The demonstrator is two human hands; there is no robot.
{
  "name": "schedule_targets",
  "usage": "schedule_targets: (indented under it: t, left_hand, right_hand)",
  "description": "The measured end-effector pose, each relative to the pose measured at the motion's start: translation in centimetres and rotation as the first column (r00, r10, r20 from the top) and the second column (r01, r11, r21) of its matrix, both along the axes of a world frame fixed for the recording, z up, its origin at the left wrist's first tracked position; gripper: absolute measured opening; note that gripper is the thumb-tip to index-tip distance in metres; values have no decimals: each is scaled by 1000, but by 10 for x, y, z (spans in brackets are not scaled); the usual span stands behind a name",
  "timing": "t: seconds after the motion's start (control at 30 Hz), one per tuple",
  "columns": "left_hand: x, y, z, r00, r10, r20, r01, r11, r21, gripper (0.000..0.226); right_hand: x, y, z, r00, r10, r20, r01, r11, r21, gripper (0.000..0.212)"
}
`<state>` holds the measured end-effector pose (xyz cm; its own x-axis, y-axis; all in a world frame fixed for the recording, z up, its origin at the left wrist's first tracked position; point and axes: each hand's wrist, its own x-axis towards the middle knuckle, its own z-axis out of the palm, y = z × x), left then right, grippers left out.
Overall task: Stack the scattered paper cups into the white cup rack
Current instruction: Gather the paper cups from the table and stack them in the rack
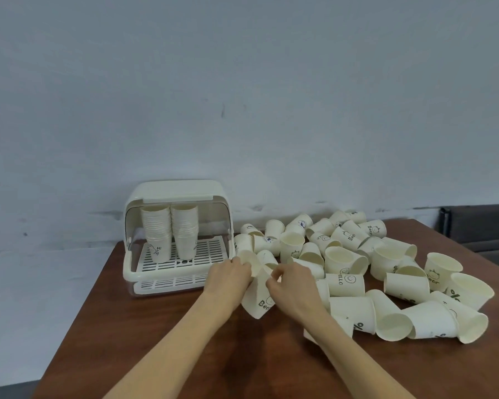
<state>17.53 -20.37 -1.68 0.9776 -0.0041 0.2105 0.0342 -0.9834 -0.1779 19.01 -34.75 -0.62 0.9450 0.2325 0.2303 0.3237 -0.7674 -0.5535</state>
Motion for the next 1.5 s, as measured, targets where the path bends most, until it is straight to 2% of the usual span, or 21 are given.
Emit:
schedule_targets:
  t: [0.13,0.37,0.53,0.67,0.8,1.1,1.33,1.5]
  left_hand:
    - [-1,6,10,997,15,76,-11,999,-50,24]
    - [-2,11,24,975,89,203,-49,980,-193,21]
    - [-3,35,29,930,165,329,-60,950,-307,16]
    - [-7,69,31,882,250,398,-104,929,-355,22]
    - [-12,107,23,874,333,354,-192,906,-378,20]
    - [-35,156,-10,865,476,162,-427,865,-263,28]
    - [-41,168,-30,873,485,52,-463,858,-223,30]
    - [-41,171,-32,870,492,26,-465,837,-289,29]
  right_hand:
    - [6,3,13,997,3,83,-4,1000,13,18]
    - [12,10,17,992,19,128,-19,1000,-1,18]
    - [11,19,8,990,49,129,-47,999,-13,19]
    - [8,28,2,987,86,136,-85,996,-16,17]
    - [7,35,-1,981,99,168,-99,995,-8,17]
    - [7,62,3,963,179,202,-189,981,31,11]
    - [13,110,10,900,266,346,-290,957,18,16]
    - [22,148,7,853,332,404,-328,941,-81,21]
